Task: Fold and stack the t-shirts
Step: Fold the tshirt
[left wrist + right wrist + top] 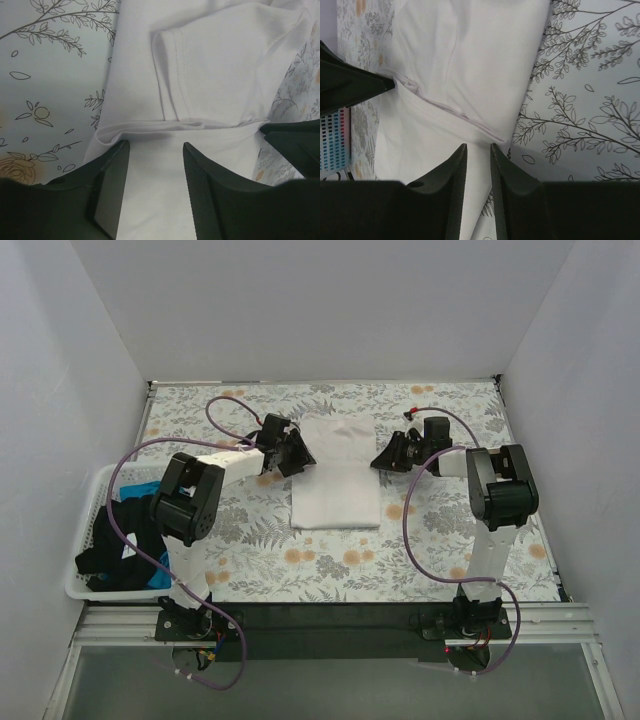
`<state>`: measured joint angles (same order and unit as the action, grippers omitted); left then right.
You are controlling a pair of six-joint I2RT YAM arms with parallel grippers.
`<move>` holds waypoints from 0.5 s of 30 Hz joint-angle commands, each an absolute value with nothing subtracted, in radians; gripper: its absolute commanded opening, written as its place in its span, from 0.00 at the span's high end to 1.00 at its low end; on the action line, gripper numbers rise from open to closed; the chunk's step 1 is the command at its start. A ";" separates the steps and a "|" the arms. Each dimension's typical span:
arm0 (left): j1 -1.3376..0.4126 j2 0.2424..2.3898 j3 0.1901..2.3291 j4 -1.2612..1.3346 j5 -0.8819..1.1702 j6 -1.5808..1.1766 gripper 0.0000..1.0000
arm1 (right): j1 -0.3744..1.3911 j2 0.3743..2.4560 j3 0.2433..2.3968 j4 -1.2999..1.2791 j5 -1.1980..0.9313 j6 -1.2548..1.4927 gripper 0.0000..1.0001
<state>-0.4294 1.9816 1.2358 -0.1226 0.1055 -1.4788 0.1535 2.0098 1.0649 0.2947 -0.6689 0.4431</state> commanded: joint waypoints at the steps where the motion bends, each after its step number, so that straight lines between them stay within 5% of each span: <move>1: -0.425 1.899 1.229 -0.213 0.095 -1.448 0.50 | 0.146 1.906 1.062 0.318 -0.693 0.449 0.67; 7: -0.460 1.691 1.189 -0.297 0.120 -1.424 0.23 | 0.189 1.699 0.929 0.316 -0.775 0.502 0.65; 15: -0.543 1.520 0.965 -0.373 0.216 -1.472 0.32 | 0.293 1.603 0.698 0.319 -0.847 0.508 0.65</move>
<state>-0.5186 1.5345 1.0561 -0.2962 0.1581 -1.4532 0.2844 1.6028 0.7753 0.3328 -0.8089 0.4992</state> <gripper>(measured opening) 0.696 0.356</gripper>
